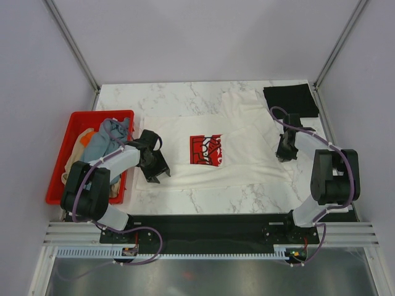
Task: Fold and stack the t-shirts
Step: Fold the tshirt
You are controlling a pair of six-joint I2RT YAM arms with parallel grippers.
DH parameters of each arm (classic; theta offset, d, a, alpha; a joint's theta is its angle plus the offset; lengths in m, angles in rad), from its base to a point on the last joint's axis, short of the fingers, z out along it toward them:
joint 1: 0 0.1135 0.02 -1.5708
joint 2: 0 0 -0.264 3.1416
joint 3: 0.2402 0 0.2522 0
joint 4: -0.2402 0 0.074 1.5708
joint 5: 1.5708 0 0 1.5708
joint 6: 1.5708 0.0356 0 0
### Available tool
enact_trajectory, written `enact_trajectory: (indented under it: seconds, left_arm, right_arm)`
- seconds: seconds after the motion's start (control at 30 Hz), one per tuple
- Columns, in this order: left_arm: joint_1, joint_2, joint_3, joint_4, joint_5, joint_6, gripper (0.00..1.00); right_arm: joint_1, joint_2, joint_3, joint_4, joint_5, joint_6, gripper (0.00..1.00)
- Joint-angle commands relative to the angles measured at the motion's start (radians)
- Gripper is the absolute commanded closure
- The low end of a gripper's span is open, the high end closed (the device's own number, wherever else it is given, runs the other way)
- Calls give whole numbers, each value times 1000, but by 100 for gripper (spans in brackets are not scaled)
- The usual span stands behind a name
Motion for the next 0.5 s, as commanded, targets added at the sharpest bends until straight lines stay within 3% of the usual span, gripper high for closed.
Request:
enact_trajectory:
  seconds: [0.0, 0.17, 0.3, 0.47]
  left_arm:
    - [-2, 53, -42, 18, -88, -24, 38]
    - [-2, 54, -42, 18, -84, -22, 38]
    - [-2, 43, -40, 18, -93, -22, 38]
    - [-3, 50, -33, 18, -85, -22, 38]
  right_arm:
    - [-3, -52, -11, 65, 42, 5, 100]
    - [-3, -69, -11, 73, -25, 0, 100]
    - [-3, -126, -11, 59, -50, -8, 78]
    - [-3, -100, -13, 45, -119, -21, 72]
